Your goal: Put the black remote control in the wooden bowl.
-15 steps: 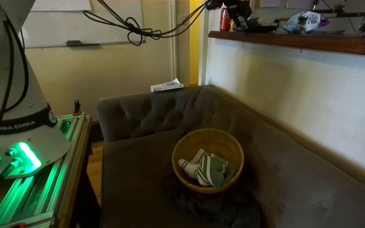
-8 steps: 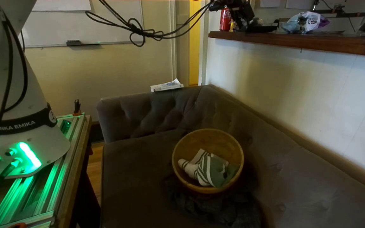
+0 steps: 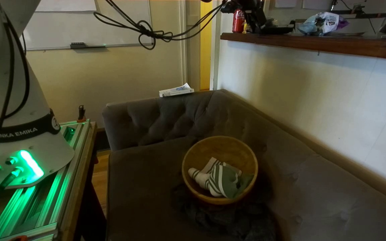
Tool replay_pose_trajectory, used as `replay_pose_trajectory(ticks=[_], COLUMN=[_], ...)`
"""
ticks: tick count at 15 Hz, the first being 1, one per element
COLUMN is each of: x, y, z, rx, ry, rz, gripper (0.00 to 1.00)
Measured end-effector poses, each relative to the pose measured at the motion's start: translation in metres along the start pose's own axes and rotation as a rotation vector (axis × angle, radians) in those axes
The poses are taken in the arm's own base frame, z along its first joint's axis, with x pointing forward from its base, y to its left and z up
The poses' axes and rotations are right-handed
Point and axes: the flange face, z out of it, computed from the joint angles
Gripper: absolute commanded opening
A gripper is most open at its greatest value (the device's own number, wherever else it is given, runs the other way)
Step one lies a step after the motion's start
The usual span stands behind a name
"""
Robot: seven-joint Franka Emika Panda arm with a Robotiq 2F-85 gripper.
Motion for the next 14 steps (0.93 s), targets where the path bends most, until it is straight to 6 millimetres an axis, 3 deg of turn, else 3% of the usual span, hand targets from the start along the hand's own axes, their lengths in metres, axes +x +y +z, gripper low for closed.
replay_pose_trajectory(ticks=[3,4,10,14], x=[0.004,0.005,0.007,0.037], y=[-0.002,-0.003,-0.005,0.016], z=[-0.001,-0.002,0.000,-0.033], rx=[0.018,0.024,0.041,0.034], ry=[0.021,0.029,0.049,0.114], rz=[0.031,0.039,0.045,0.062], gripper=[0.38,0.36,0.36,0.36])
